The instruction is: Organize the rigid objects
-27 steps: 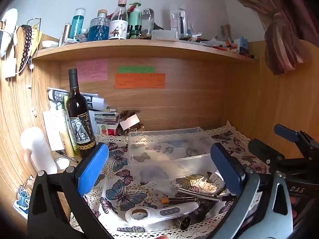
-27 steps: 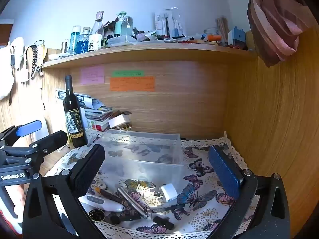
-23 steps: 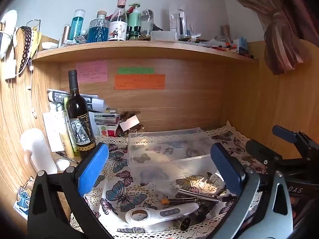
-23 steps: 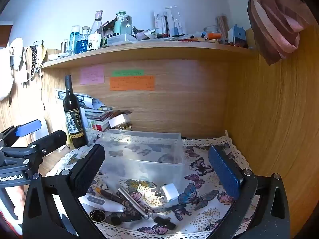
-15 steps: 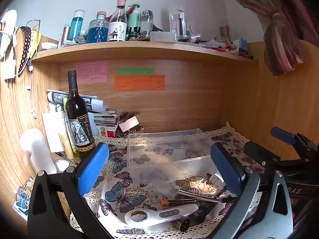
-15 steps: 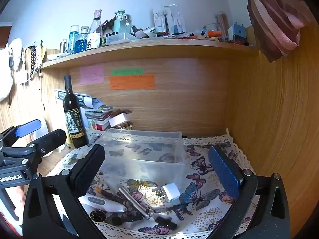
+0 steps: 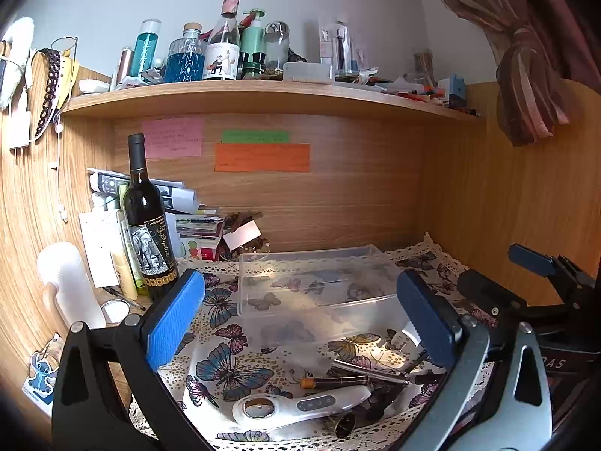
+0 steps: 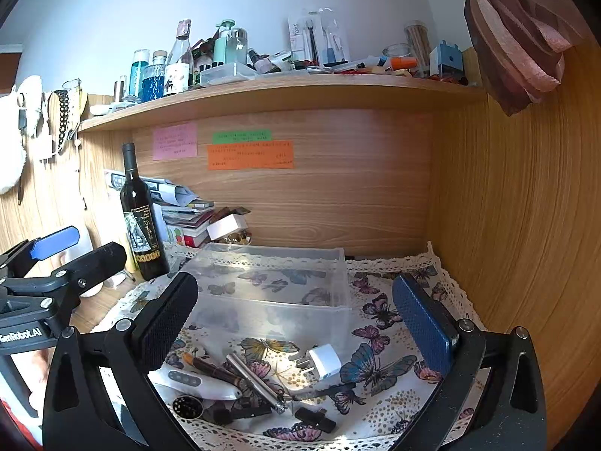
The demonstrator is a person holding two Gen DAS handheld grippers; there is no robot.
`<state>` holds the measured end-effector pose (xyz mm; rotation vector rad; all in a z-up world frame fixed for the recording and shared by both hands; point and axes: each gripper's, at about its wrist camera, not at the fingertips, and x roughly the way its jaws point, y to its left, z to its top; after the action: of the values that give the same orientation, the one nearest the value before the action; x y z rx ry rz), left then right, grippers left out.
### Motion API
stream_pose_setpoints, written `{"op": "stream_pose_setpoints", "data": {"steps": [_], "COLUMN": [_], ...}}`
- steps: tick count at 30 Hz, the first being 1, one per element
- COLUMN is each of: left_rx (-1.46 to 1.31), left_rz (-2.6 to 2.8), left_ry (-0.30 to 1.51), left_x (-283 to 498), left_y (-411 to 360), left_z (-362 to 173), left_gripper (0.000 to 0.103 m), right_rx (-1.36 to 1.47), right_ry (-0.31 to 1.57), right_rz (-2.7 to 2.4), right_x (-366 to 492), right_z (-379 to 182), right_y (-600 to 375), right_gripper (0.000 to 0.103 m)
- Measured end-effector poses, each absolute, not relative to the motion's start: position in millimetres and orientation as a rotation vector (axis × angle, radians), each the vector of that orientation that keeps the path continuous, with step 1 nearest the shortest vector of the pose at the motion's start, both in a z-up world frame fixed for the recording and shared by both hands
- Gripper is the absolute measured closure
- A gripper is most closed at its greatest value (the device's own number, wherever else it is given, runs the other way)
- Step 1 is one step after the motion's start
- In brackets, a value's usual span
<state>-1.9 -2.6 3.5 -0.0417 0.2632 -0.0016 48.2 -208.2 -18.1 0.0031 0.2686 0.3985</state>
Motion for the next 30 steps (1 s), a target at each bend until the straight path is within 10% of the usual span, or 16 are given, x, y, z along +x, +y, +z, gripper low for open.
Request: {"op": "stream_pose_setpoints", "data": {"steps": [30], "left_rx": [-0.055], "left_rz": [-0.020], "left_ry": [0.274], "left_x": [0.1], "left_y": [-0.7], "left_z": [1.9], "left_gripper": [0.000], "right_rx": [0.015], "right_ry": [0.264], "right_rz": [0.403], "right_x": [45.4], "right_z": [-15.4], "right_y": [-209.1], "right_gripper": [0.000]}}
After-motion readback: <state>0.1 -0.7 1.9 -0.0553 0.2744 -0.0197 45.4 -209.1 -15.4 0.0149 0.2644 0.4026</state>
